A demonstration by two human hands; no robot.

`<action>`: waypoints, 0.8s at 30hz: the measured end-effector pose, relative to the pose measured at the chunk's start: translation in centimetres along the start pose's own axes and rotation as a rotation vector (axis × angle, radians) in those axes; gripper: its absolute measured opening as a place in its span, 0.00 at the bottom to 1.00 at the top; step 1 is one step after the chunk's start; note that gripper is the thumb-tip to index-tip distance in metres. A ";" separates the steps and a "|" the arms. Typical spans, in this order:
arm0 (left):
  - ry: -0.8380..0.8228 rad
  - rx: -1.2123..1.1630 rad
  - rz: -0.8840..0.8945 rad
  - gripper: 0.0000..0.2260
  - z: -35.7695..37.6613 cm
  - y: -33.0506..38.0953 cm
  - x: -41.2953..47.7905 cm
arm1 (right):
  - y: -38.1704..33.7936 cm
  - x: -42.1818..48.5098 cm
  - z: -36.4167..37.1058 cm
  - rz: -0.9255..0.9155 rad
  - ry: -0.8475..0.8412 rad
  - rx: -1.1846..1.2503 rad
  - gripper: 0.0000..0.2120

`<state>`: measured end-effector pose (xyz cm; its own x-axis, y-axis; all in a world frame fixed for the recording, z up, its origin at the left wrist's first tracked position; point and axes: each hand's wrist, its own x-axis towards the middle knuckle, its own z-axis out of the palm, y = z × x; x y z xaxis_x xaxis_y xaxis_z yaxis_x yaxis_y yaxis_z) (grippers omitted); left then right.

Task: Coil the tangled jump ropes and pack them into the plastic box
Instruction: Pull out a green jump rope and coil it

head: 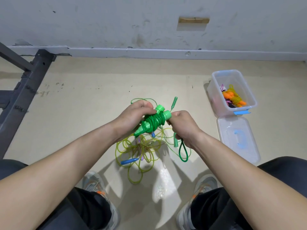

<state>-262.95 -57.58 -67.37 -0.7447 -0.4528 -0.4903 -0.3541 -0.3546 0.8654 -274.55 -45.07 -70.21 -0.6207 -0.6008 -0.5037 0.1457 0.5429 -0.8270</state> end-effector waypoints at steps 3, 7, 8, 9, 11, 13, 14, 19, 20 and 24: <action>-0.148 0.049 0.025 0.22 -0.7 0.4 -0.9 | -0.1 0.2 -0.5 0.006 0.080 -0.019 0.13; -0.124 0.200 0.124 0.26 0.0 -0.1 -1.3 | -0.2 0.2 -0.5 0.067 0.092 0.020 0.15; -0.083 0.112 0.128 0.23 0.4 -0.2 -1.3 | -0.2 0.0 -0.1 0.087 0.060 0.073 0.15; -0.040 -0.003 0.109 0.20 0.7 -0.3 -1.2 | -0.1 -0.2 0.4 0.111 0.018 0.150 0.16; 0.034 -0.201 0.037 0.18 1.2 -0.5 -1.1 | 0.0 -0.9 1.3 0.148 -0.037 0.282 0.19; 0.088 -0.337 -0.032 0.16 1.5 -0.9 -0.9 | 0.0 -1.4 1.8 0.094 -0.008 0.162 0.22; 0.111 -0.381 -0.053 0.15 1.4 -1.2 -0.7 | -0.1 -1.5 1.9 0.022 0.017 0.008 0.22; 0.156 -0.391 -0.129 0.09 0.5 -1.5 0.2 | -0.7 -2.0 1.7 -0.245 -0.045 -0.670 0.15; 0.161 -0.384 -0.155 0.10 0.4 -1.6 0.3 | -0.8 -2.2 1.6 -0.284 -0.036 -0.785 0.13; 0.156 -0.336 -0.229 0.10 0.4 -2.4 0.7 | -1.3 -3.6 1.7 -0.456 0.013 -0.976 0.02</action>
<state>-262.82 -56.70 -69.75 -0.5645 -0.4407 -0.6979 -0.2774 -0.6951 0.6633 -271.22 -44.60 -67.68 -0.4702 -0.8618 -0.1904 -0.7754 0.5065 -0.3771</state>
